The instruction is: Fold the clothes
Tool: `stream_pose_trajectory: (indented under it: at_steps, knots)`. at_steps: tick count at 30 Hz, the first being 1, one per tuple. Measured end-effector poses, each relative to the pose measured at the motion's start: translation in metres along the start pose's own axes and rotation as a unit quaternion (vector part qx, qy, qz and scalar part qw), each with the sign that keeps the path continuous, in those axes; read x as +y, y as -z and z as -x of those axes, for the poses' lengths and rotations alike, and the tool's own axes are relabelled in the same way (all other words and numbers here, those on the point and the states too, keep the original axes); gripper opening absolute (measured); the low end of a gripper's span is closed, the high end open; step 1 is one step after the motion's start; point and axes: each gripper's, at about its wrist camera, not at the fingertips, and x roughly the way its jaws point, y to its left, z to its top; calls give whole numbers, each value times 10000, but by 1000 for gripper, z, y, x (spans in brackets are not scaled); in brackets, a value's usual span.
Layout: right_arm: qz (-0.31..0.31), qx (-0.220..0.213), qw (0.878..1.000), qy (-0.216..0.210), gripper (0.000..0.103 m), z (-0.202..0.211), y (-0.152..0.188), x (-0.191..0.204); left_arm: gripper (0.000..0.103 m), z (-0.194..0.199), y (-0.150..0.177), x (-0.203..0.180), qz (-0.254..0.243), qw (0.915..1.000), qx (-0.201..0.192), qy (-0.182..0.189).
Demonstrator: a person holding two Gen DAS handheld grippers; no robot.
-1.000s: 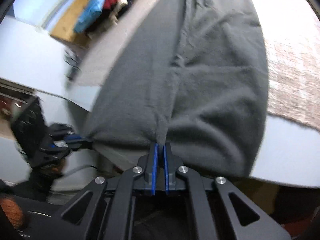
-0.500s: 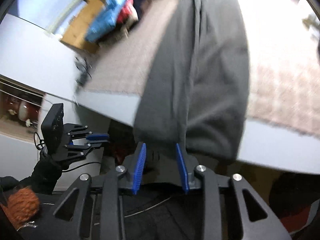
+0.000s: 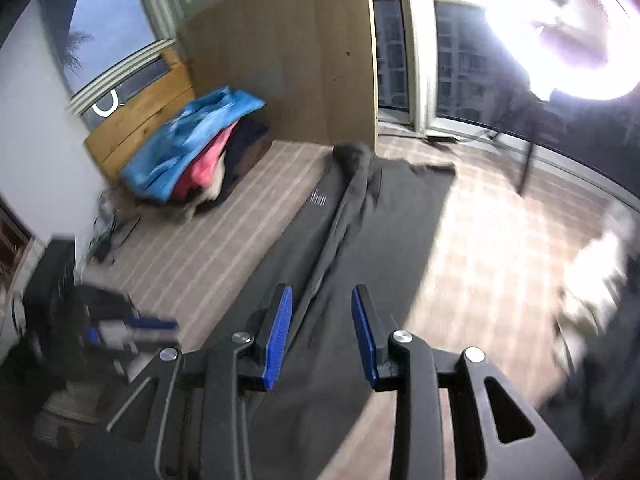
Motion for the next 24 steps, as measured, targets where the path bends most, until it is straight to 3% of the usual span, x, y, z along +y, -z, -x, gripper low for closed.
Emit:
stream_pose_trajectory:
  at_steps: [4,7,11,13,15,20,24]
  knots:
    - [153,209,9996,-99,31,-92,-69,-31,16,-73,-52,4,86,9998,32,-182]
    - [241,459,9977,-441,31,-152,-98,-35,16,-111,-75,18,261,9989,58,-390]
    - [324,869,9917,-889,31,-226,-120,-36,16,-118,-78,31,426,9981,25,-437]
    - [439,997,9935,-318,29,-249,-125,-44,17,-120,-79,38,505,9977,7,-458]
    - [409,949,9941,323,28,-255,-129,-60,19,-123,-80,44,585,9971,-11,-478]
    - [601,315,9974,-252,28,-226,-140,-61,26,-130,-83,60,785,9955,-55,-530]
    - [991,453,9930,-466,28,-252,-150,-39,25,-137,-83,70,895,9937,-13,-670]
